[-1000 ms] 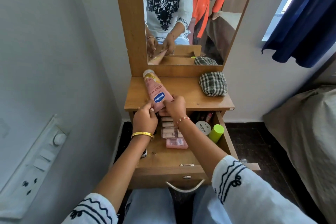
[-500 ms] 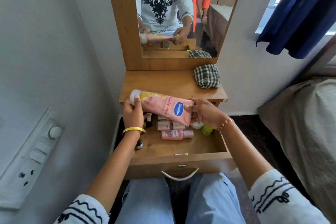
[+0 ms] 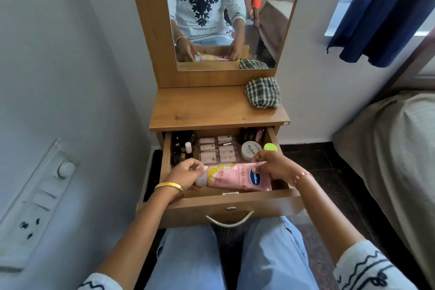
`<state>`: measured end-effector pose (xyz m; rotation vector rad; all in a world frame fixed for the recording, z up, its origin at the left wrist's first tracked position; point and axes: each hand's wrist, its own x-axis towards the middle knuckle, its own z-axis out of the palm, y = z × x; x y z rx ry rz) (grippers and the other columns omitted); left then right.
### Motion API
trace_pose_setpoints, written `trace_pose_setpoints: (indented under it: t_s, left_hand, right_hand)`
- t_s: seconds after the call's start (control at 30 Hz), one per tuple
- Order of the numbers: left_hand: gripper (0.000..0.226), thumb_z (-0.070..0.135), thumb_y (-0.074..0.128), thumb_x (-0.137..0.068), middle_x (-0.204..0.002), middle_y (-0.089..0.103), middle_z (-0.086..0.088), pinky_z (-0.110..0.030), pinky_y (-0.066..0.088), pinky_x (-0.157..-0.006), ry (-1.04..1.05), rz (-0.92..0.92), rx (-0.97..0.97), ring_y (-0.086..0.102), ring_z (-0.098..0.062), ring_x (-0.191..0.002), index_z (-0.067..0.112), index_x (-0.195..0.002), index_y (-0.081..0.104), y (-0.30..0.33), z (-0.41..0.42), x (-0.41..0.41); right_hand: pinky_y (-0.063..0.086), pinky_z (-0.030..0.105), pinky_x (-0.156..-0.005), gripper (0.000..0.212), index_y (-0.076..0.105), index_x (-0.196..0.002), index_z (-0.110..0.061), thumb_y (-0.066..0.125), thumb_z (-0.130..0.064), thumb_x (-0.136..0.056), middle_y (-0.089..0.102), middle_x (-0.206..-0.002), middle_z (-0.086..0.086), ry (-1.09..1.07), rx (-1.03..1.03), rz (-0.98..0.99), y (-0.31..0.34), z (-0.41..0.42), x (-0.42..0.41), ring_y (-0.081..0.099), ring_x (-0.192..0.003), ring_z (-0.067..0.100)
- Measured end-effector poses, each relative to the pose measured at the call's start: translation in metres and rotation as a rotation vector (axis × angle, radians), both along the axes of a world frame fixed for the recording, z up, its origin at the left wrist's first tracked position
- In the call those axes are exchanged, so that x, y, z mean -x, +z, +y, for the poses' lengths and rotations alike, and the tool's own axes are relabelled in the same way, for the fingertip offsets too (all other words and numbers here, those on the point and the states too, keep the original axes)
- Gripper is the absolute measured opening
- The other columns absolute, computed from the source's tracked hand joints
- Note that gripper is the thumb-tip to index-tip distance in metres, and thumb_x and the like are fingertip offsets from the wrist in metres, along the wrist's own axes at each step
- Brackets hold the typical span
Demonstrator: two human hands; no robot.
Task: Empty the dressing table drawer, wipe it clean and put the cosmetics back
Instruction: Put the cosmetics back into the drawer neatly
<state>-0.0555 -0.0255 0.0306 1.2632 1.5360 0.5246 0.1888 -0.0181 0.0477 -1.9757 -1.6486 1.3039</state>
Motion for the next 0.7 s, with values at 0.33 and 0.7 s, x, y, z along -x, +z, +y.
trace_pose_setpoints:
  t_s: [0.33, 0.7]
  left_hand:
    - [0.028, 0.035, 0.05, -0.092, -0.077, 0.058, -0.007, -0.029, 0.044, -0.07, -0.278, 0.346, 0.079, 0.052, -0.019, -0.071, 0.012, -0.078, 0.059, -0.016, 0.01, -0.008]
    - [0.027, 0.03, 0.058, -0.089, -0.102, 0.07, -0.009, -0.023, 0.038, -0.069, -0.338, 0.481, -0.027, 0.053, -0.013, -0.079, 0.008, -0.098, 0.071, -0.017, 0.009, -0.024]
  right_hand:
    - [0.043, 0.028, -0.094, 0.027, 0.061, -0.109, -0.003, 0.065, -0.015, -0.085, 0.059, -0.122, 0.013, 0.07, -0.095, -0.39, -0.017, 0.003, 0.01, 0.055, -0.113, 0.027]
    - [0.047, 0.031, -0.094, 0.027, 0.054, -0.119, -0.001, 0.05, -0.011, -0.094, 0.062, -0.12, 0.016, 0.071, -0.059, -0.574, -0.023, -0.005, 0.02, 0.06, -0.111, 0.026]
